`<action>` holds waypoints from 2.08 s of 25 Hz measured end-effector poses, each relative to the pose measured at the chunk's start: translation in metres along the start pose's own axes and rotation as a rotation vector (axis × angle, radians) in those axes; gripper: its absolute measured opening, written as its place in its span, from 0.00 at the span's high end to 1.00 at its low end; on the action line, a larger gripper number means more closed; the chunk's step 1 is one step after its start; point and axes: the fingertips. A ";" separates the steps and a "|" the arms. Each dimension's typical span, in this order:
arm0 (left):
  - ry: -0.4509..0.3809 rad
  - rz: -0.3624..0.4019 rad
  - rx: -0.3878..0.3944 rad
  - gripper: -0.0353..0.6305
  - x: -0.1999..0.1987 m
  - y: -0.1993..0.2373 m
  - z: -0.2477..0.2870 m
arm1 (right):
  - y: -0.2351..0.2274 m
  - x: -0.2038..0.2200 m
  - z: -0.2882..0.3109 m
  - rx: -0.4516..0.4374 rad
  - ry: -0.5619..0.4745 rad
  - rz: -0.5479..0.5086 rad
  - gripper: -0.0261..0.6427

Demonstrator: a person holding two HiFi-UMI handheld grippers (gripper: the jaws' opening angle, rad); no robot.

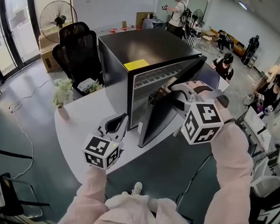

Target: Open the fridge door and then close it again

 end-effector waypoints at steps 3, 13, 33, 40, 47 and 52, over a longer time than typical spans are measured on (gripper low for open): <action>0.009 0.021 0.042 0.93 0.000 -0.018 -0.002 | 0.007 0.008 -0.008 0.025 0.015 0.011 0.76; 0.038 0.041 0.131 0.93 0.006 -0.051 -0.033 | 0.021 0.020 -0.026 0.043 0.099 0.027 0.74; 0.065 0.050 0.178 0.93 0.024 -0.074 -0.056 | 0.044 0.054 -0.060 0.052 0.115 0.069 0.72; 0.069 0.030 0.180 0.93 0.025 -0.101 -0.034 | 0.057 0.077 -0.078 0.047 0.077 0.049 0.72; 0.079 0.038 0.167 0.93 0.028 -0.135 -0.012 | 0.067 0.106 -0.094 0.032 0.029 0.007 0.71; 0.072 0.026 0.137 0.93 0.027 -0.153 -0.004 | 0.073 0.120 -0.105 0.031 -0.009 -0.018 0.71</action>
Point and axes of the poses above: the fingertips, and each gripper's own axes: z forward along the fingers, y to its left, x out of its underside, and after that the axes turned 2 degrees about z, right-handed
